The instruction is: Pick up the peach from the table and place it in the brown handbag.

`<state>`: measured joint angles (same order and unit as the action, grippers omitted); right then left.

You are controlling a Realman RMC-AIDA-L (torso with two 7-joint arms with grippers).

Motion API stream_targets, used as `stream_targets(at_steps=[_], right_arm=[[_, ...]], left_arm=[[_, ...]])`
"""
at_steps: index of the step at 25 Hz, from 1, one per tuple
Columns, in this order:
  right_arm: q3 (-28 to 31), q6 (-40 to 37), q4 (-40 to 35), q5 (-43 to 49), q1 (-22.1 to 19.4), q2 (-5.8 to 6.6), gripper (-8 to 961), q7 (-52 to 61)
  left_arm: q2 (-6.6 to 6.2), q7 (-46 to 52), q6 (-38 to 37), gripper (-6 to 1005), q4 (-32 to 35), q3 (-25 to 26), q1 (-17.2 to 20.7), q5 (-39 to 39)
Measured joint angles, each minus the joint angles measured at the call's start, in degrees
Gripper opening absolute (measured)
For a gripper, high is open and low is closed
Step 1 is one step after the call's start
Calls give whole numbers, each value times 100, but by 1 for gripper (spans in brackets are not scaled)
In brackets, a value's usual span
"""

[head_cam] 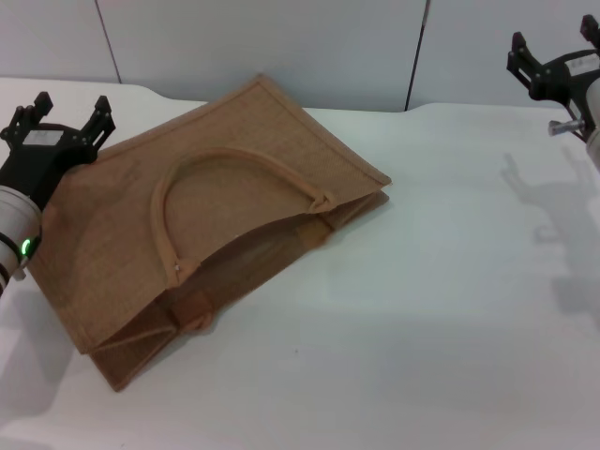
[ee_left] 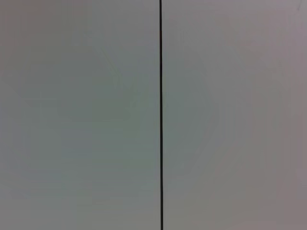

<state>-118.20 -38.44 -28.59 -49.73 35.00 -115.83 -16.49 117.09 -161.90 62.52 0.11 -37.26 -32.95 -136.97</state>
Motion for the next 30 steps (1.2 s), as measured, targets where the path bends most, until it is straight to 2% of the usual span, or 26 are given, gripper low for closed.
stream_targets(at_steps=[30], right_arm=[[-62, -12, 383, -16, 68, -9, 892, 23]], left_arm=[[16, -34, -390, 829, -99, 0, -143, -5]])
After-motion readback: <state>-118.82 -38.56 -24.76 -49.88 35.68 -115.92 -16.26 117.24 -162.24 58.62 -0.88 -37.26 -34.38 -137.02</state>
